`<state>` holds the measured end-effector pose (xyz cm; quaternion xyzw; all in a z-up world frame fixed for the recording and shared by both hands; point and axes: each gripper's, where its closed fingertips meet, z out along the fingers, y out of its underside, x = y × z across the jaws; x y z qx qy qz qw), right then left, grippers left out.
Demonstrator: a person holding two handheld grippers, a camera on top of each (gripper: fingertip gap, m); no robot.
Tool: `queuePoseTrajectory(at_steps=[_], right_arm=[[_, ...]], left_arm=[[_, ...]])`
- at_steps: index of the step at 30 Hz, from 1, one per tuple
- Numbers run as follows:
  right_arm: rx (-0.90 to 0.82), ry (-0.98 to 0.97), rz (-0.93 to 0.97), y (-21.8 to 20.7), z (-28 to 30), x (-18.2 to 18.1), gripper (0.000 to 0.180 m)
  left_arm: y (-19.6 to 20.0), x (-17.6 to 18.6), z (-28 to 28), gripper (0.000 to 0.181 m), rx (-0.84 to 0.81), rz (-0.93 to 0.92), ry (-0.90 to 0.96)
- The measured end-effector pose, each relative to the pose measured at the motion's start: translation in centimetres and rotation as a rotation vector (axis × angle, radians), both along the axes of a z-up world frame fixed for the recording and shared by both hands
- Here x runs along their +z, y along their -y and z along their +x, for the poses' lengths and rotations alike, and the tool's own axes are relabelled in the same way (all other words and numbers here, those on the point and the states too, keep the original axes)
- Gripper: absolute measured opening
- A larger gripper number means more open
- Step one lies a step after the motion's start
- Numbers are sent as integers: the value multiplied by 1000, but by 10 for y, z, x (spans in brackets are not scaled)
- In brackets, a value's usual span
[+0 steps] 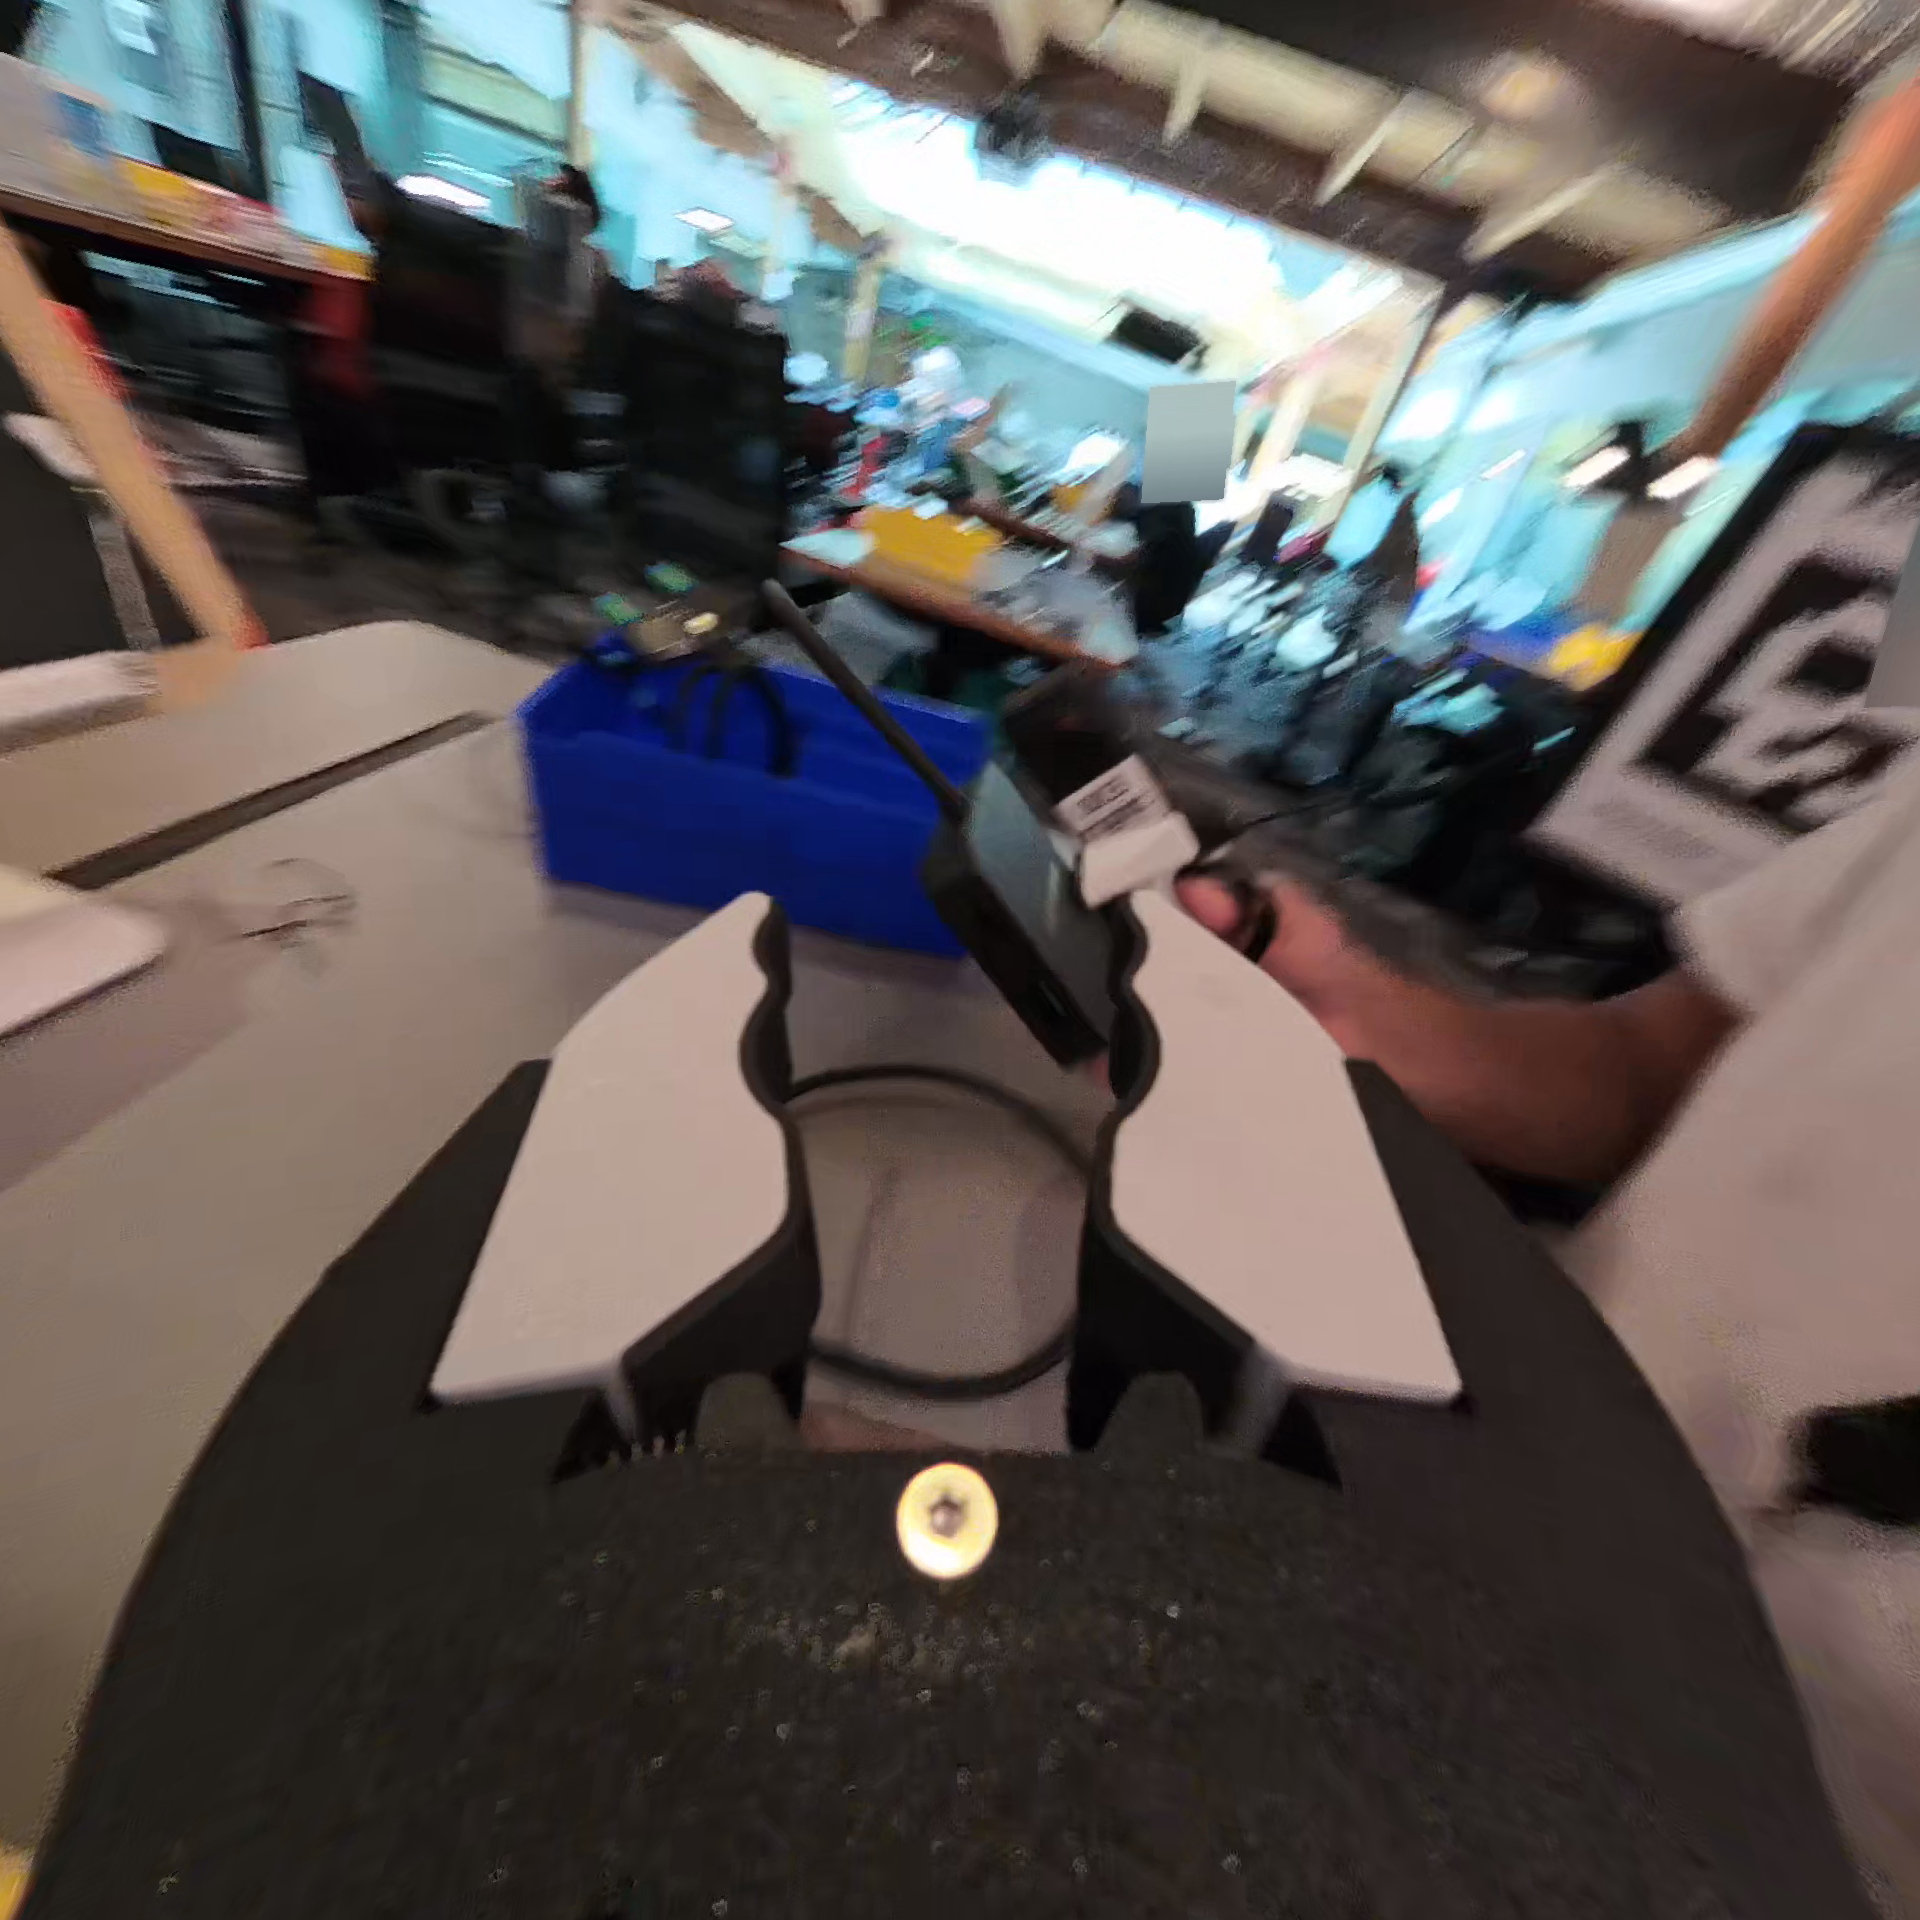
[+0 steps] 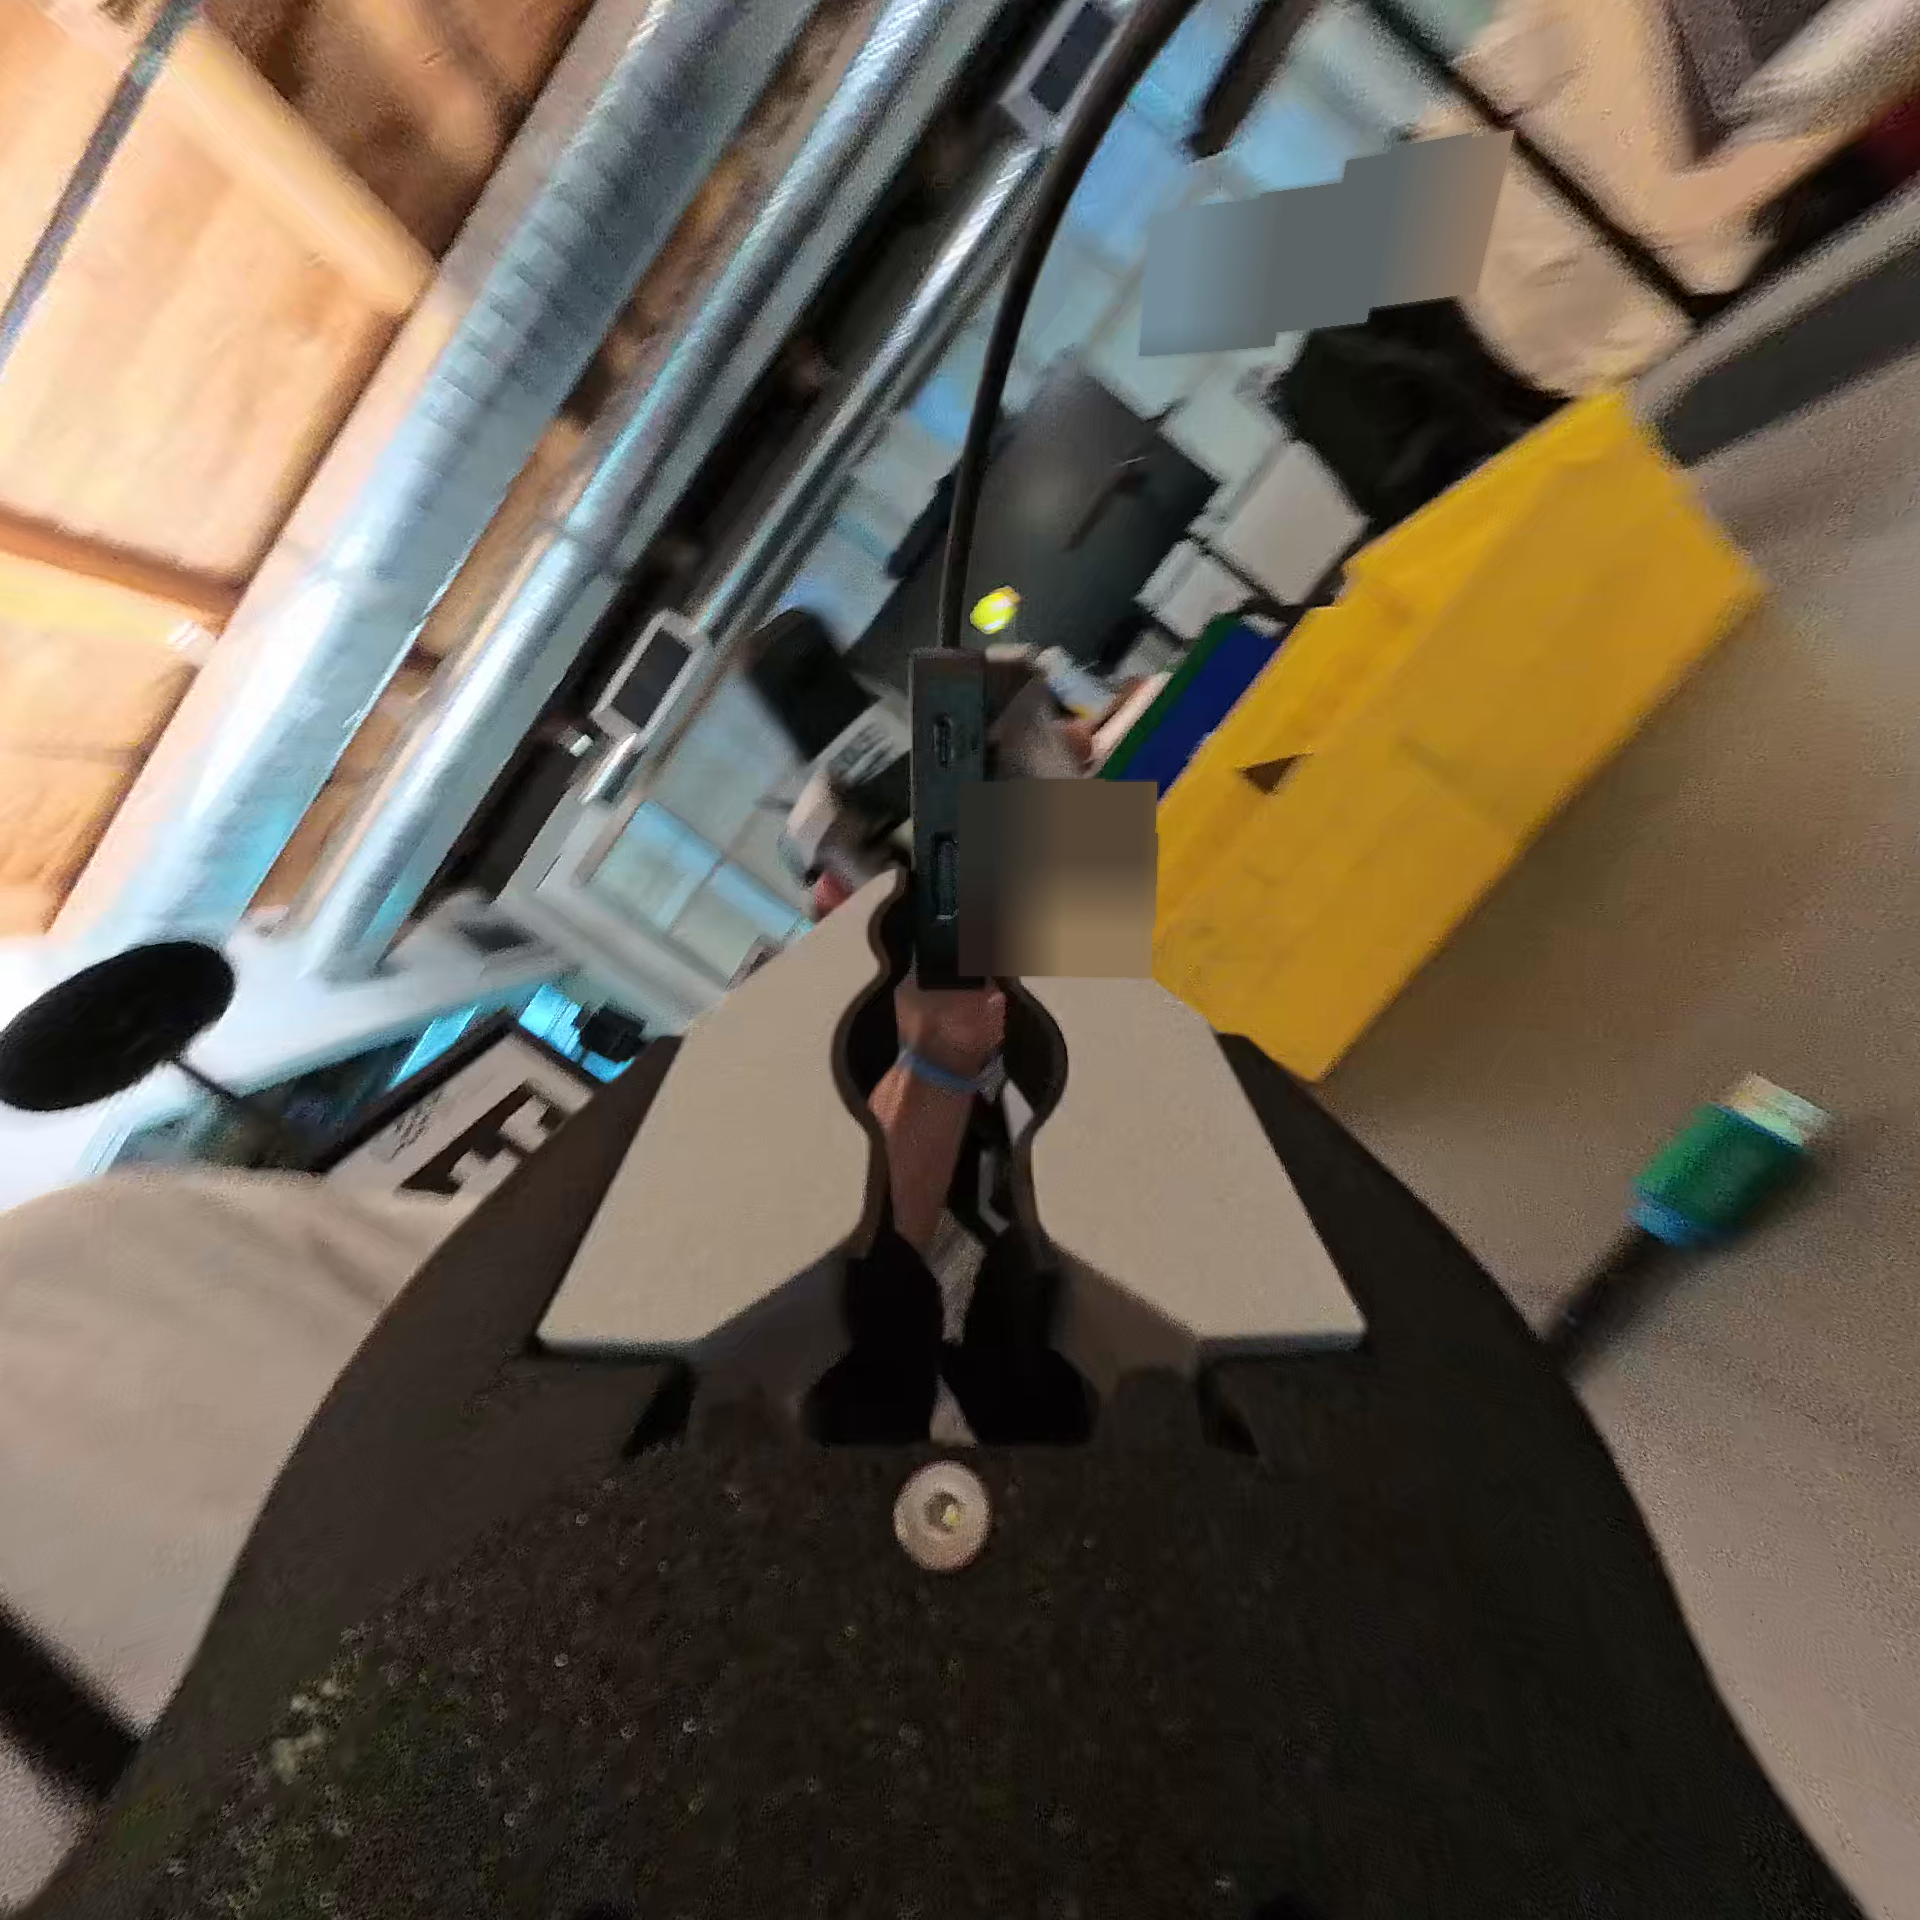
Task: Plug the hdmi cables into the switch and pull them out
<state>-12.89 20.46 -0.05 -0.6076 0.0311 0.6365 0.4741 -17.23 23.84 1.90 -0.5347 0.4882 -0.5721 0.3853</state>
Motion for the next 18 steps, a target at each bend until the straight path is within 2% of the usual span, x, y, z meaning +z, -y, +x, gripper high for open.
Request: queuePoseTrajectory(at_steps=[2, 5, 9, 13, 16, 17, 18], right_arm=[[-76, 9, -102, -11, 11, -18, 13], [-150, 84, -150, -17, 10, -33, 13], [-219, 149, -210, -20, 4, -44, 13], [-207, 5, -285, -21, 4, -44, 12], [-118, -117, -344, -18, -5, -42, 12], [-99, -135, -365, -17, -8, -44, 13], [-88, -136, -354, -16, -9, -43, 15]], left_arm=[[3, -27, 6, 65, 113, 201, -153], [7, -59, 20, 83, 233, 492, -398], [-2, -63, 32, 84, 431, 1000, -543], [0, -73, 43, 65, 524, 1371, -576], [-6, -70, 46, 46, 662, 1521, -562], [-9, -68, 45, 29, 703, 1559, -568], [-12, -69, 43, 21, 710, 1569, -581]])
